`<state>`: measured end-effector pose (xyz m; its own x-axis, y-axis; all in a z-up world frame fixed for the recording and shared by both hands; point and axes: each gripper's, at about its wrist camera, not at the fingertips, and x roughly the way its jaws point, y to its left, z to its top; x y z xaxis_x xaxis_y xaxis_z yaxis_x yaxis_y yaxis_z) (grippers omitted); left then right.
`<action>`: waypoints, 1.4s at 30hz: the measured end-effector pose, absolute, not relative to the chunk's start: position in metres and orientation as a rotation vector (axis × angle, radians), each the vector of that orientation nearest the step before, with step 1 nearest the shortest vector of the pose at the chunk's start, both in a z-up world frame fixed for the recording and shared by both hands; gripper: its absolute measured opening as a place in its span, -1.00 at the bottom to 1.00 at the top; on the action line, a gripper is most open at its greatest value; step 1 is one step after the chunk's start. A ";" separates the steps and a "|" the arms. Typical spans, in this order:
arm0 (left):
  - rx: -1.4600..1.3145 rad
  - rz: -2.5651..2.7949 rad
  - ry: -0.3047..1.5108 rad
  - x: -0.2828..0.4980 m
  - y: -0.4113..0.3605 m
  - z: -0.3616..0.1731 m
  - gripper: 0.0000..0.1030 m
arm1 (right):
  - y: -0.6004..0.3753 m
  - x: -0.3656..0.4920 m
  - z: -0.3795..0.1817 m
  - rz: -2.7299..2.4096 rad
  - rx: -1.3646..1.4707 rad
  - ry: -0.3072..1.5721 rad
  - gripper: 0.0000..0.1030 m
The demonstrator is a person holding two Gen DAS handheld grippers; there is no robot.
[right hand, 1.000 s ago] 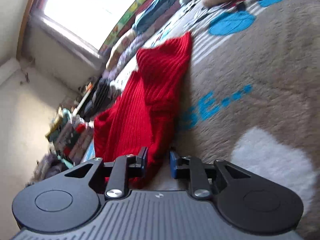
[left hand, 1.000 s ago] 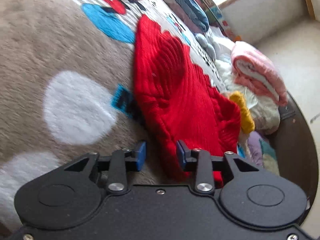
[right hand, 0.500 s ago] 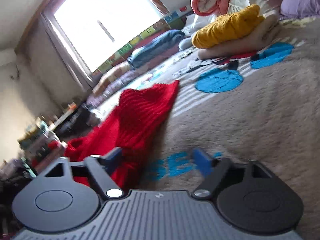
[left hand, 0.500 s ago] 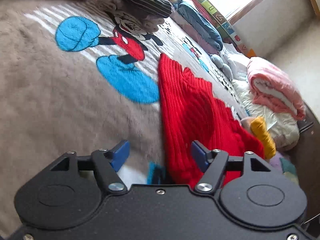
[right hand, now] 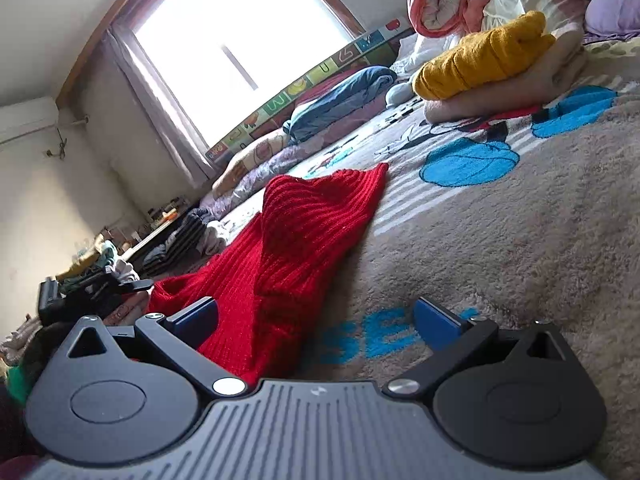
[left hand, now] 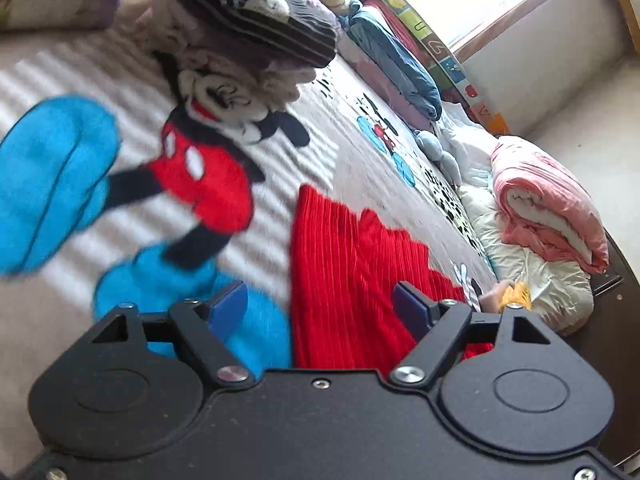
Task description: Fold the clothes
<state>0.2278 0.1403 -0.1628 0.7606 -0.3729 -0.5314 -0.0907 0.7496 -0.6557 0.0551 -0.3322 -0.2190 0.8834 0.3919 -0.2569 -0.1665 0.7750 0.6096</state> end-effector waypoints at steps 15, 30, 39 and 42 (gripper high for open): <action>-0.670 -0.154 0.747 0.306 0.128 -0.177 -0.19 | -0.337 0.048 -0.225 0.339 0.650 0.330 1.00; -0.585 -0.185 0.630 0.272 0.129 -0.133 -0.87 | -0.338 0.046 -0.228 0.354 0.666 0.307 1.00; -0.536 -0.176 0.489 0.208 0.147 -0.086 -0.88 | -0.337 0.046 -0.227 0.350 0.664 0.308 1.00; -0.523 -0.152 0.466 0.191 0.157 -0.080 -0.89 | -0.337 0.047 -0.227 0.349 0.663 0.310 1.00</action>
